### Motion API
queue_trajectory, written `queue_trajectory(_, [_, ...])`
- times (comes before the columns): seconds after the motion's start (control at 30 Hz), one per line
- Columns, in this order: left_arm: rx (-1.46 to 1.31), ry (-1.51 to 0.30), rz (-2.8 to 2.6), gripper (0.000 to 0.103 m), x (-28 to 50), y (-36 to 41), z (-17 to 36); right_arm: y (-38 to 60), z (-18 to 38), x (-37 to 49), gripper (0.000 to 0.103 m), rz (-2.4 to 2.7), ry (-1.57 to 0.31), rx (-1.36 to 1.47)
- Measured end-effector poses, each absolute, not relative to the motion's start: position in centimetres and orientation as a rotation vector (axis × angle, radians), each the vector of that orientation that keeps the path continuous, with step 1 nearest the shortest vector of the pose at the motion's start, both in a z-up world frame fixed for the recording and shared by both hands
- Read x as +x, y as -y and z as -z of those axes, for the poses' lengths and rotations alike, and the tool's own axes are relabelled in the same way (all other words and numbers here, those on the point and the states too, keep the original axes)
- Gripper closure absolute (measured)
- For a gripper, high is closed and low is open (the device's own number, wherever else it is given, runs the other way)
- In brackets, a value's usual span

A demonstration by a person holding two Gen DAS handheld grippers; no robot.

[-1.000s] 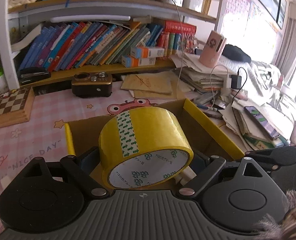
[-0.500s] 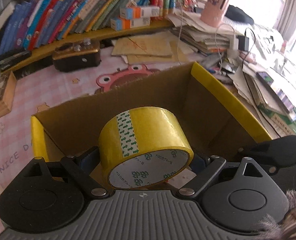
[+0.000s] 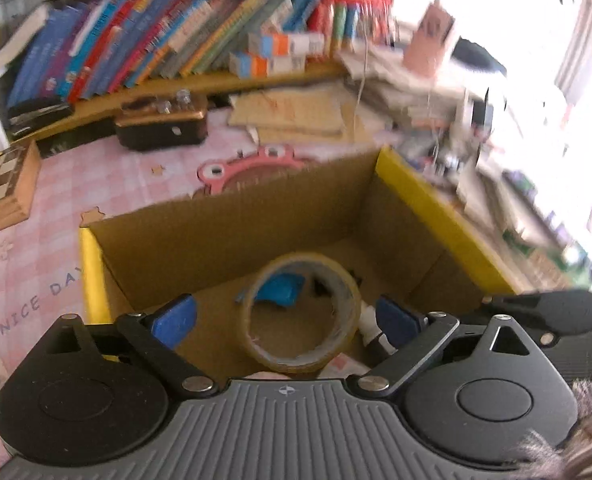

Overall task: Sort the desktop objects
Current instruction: 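Open the left gripper to drop the tape roll while the right gripper releases the white box, then lift both tools out of the yellow box and move back over the table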

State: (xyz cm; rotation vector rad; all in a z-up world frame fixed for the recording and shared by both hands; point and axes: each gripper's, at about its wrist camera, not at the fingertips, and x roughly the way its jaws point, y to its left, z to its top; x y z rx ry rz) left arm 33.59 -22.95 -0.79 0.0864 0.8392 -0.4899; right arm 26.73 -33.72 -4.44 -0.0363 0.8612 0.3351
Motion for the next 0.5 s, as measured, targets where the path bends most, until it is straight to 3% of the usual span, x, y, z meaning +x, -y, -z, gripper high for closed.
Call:
queue_trajectory(0.17, [0.053,-0.720,0.473,0.003,30.7,21.6,-1.6,34.3,2.4,24.6,0.060,-0.305,-0.774,-0.011])
queue_trajectory(0.3, [0.058,-0.628,0.432,0.000,27.9,20.4,-3.1,34.5,0.9,23.1,0.051,-0.282,-0.698,-0.009])
queue_trajectory(0.43, [0.043,-0.576,0.398,0.000,25.3,19.1,-3.9,34.6,-0.3,21.6,0.049,-0.258,-0.631,-0.006])
queue_trajectory(0.5, [0.026,-0.558,0.373,0.000,23.9,18.3,-4.0,34.7,-0.8,20.7,0.041,-0.244,-0.599,-0.001])
